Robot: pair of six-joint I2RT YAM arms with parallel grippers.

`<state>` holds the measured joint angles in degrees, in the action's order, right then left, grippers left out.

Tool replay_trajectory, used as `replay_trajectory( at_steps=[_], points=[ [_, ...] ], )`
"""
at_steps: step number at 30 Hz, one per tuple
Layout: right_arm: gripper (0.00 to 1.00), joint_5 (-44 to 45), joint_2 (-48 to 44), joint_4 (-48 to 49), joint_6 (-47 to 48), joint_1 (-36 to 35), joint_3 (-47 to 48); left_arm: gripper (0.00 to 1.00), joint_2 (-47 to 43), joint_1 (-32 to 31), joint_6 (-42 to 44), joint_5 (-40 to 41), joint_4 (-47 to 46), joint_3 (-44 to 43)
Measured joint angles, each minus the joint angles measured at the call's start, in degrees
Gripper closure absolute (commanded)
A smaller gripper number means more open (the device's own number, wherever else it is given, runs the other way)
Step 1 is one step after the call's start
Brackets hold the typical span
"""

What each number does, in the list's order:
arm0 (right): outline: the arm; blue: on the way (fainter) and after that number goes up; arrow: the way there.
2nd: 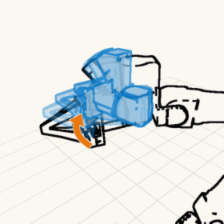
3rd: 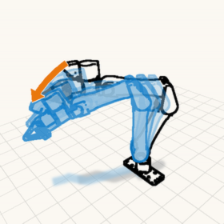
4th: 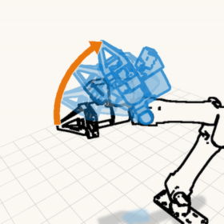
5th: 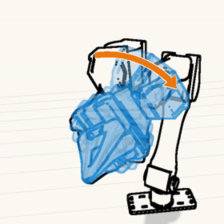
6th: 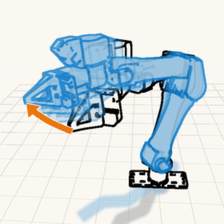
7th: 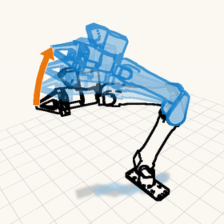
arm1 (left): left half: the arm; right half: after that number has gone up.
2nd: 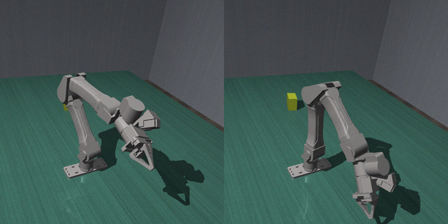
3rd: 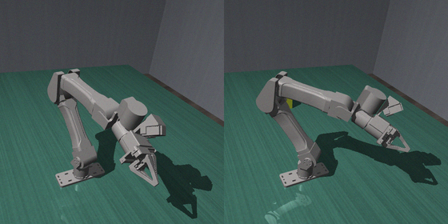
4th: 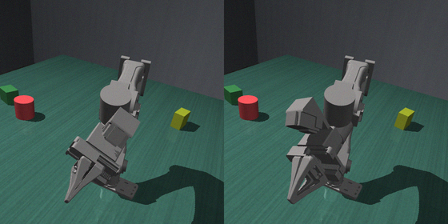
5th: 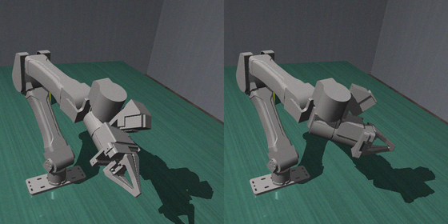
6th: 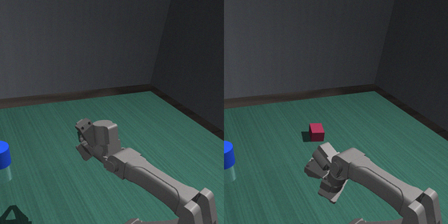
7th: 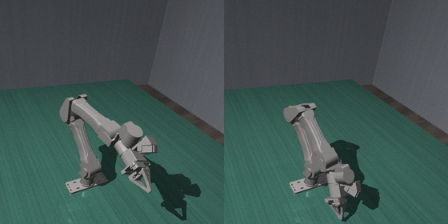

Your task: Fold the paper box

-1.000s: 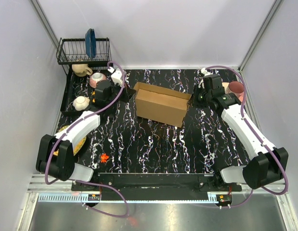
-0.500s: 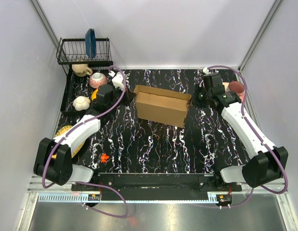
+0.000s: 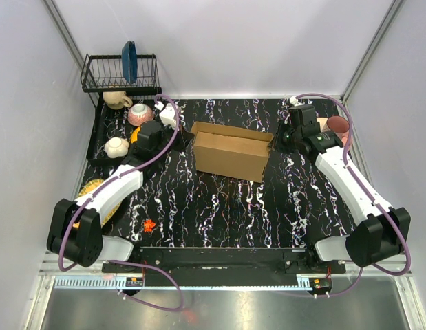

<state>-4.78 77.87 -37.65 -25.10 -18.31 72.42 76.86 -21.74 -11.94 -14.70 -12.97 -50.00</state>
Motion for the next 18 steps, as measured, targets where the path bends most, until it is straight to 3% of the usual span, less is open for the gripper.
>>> replay_trajectory(
  at_steps=[18],
  points=[
    [1.0, 2.86, -2.58, 8.5, 1.86, -0.02, -6.4, 0.99, -0.59, -0.04, -2.51, 0.04, 0.74, 0.0]
  ],
)
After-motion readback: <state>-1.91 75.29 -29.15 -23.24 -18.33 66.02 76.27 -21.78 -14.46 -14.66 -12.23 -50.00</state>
